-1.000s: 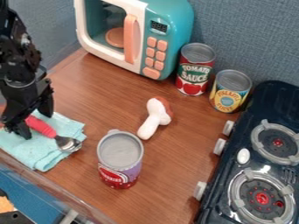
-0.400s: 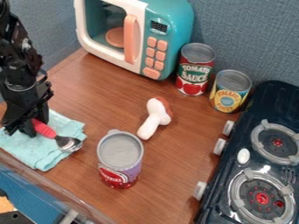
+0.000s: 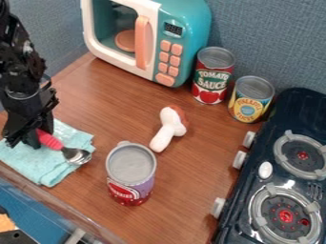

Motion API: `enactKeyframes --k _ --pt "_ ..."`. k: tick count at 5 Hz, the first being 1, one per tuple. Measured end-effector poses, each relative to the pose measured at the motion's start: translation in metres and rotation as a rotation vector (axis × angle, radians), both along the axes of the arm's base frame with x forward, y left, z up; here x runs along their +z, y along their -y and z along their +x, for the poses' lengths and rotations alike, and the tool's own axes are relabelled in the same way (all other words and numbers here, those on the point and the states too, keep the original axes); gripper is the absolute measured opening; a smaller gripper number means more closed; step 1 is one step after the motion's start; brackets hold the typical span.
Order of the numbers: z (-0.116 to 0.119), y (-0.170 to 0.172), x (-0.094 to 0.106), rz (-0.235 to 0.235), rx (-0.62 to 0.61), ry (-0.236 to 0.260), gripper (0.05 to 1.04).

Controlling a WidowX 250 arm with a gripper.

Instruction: Moves the red spoon to the right center of the table

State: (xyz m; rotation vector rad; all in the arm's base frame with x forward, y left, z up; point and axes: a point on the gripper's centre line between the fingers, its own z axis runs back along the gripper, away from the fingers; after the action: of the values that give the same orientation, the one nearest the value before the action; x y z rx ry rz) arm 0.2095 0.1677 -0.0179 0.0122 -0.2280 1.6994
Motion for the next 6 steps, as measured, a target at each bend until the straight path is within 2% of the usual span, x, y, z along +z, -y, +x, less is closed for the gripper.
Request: enactKeyframes --k 1,3,4,5,6 --pt "0.003 0.003 0.020 0.010 -0.003 0.051 0.398" --pt "0.017 0.007 0.053 -0.017 -0.004 0.141 0.398" --pt "0.030 -0.006 0.068 0.014 0.038 0.167 0.398" --pt "0.050 -0.016 0.070 0.123 0.127 0.164 0.398" --pt "0.069 -0.019 0.071 0.219 0.227 0.188 0.398"
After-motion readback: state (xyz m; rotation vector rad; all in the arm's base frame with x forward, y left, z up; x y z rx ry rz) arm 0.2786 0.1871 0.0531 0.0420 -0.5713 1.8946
